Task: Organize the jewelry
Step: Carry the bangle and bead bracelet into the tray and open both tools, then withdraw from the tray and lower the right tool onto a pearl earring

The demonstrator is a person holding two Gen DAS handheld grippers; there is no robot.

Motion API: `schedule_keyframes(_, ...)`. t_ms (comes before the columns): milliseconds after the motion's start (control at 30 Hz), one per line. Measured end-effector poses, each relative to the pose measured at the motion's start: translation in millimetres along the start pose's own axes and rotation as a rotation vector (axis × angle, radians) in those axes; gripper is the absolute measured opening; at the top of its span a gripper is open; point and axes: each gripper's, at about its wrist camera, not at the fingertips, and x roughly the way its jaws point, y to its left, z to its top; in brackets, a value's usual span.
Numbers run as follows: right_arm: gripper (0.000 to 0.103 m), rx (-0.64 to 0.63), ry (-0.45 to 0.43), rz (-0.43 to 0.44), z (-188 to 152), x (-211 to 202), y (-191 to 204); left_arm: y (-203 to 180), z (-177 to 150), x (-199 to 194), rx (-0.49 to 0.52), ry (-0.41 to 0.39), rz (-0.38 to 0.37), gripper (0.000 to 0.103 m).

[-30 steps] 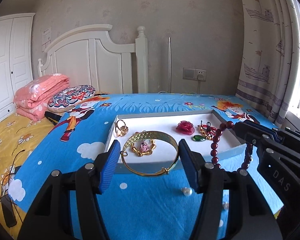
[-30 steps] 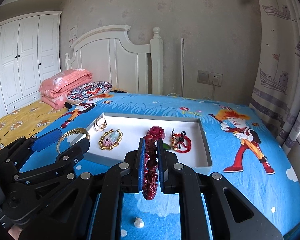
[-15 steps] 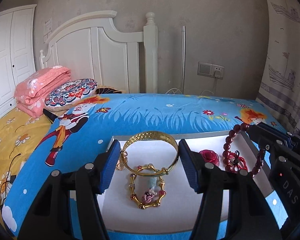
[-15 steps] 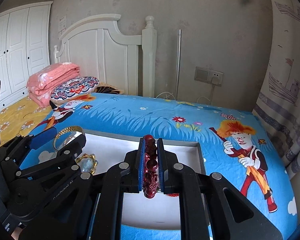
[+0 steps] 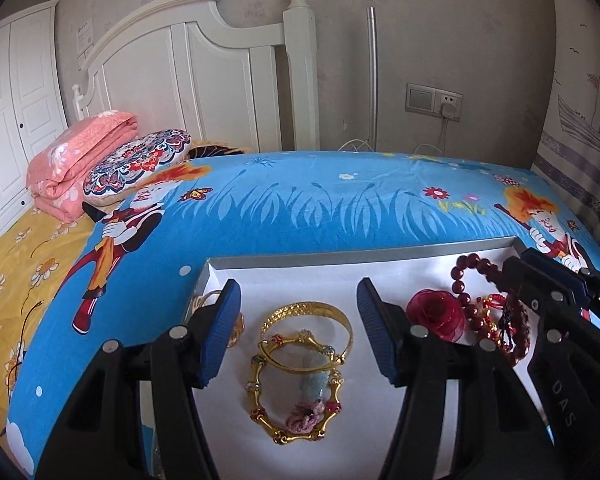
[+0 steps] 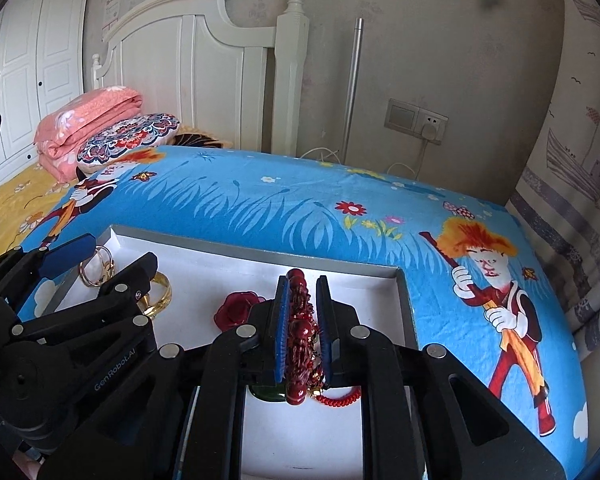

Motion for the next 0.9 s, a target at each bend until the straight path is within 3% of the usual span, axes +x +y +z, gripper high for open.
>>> schedule_keyframes(67, 0.038, 0.004, -0.027, 0.026, -3, -17, -3, 1, -3, -10, 0.011, -0.016, -0.003, 0.077)
schedule_keyframes(100, 0.041, 0.006, -0.047, 0.039, -7, -28, -4, 2, -6, -17, 0.009, -0.026, 0.004, 0.078)
schedule_keyframes(367, 0.042, 0.071, -0.082, 0.093, -75, -90, -26, 29, -61, -81, -0.030, -0.102, -0.012, 0.092)
schedule_keyframes(500, 0.042, 0.099, -0.082, 0.087, -115, -110, -28, 39, -101, -112, -0.066, -0.162, 0.030, 0.096)
schedule_keyframes(733, 0.042, 0.046, -0.083, 0.112, -161, -126, -17, 39, -152, -130, -0.027, -0.172, 0.033, 0.096)
schedule_keyframes(900, 0.042, -0.015, -0.088, 0.138, -172, -126, 0, 33, -164, -130, 0.001, -0.170, 0.026, 0.096)
